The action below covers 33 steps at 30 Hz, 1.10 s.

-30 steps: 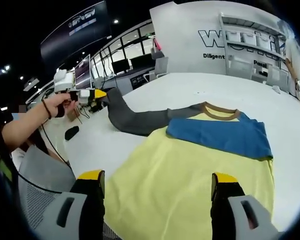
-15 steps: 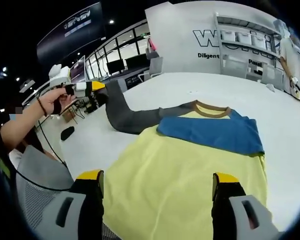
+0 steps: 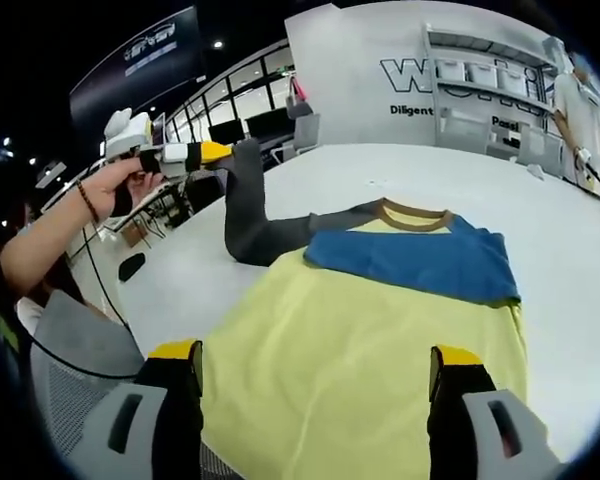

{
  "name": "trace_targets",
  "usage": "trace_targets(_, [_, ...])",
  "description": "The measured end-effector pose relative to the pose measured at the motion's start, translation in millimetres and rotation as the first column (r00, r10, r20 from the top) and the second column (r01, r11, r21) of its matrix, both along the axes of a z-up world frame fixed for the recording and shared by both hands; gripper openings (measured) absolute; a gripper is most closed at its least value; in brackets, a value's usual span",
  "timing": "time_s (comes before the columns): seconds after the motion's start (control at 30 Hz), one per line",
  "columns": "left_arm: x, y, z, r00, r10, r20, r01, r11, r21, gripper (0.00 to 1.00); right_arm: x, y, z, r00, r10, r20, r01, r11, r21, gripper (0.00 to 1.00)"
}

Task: Fold the garment on the visible template until the final outline fits inside the template.

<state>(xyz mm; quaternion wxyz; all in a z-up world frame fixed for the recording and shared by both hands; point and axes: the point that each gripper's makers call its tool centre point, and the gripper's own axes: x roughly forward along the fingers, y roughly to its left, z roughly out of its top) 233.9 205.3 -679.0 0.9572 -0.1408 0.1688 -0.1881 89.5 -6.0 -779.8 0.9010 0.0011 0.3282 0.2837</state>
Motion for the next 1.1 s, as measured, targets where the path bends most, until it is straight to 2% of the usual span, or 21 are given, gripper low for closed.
trace_targets(0.17, [-0.8, -13.5, 1.1, 1.0, -0.029, 0.003, 0.029, 1.0, 0.003, 0.0, 0.4, -2.8, 0.4, 1.0, -0.006, 0.003, 0.006, 1.0, 0.002, 0.93])
trace_targets(0.27, [0.9, -17.8, 5.1, 0.999, -0.027, 0.021, 0.027, 1.0, 0.014, 0.0, 1.9, -4.6, 1.9, 1.0, -0.005, 0.027, 0.005, 1.0, -0.002, 0.95])
trace_targets(0.33, [3.1, -24.8, 11.4, 0.998, -0.039, 0.042, 0.039, 0.999, -0.008, 0.0, 2.0, -6.4, 1.6, 1.0, -0.007, 0.028, 0.007, 1.0, -0.001, 0.96])
trace_targets(0.5, [7.6, -37.8, 16.3, 0.997, -0.062, 0.052, 0.063, 0.998, -0.015, 0.0, 1.9, -9.6, -2.0, 1.0, -0.011, 0.021, 0.011, 1.0, -0.002, 0.98])
trace_targets(0.67, [10.8, -57.3, 22.4, 0.992, -0.101, 0.07, 0.104, 0.994, -0.041, 0.0, 3.2, -15.4, -3.3, 0.999, -0.022, 0.025, 0.022, 1.0, -0.003, 0.99])
trace_targets(1.0, [16.5, -89.3, 31.7, 0.982, -0.165, 0.089, 0.169, 0.985, -0.044, 0.0, 5.7, -25.3, -9.8, 0.999, -0.044, 0.017, 0.044, 0.999, -0.004, 0.99])
trace_targets(1.1, [19.9, -106.7, 38.8, 0.974, -0.2, 0.102, 0.205, 0.978, -0.043, 0.0, 5.2, -26.8, -11.2, 0.999, -0.052, 0.014, 0.052, 0.999, 0.0, 0.99])
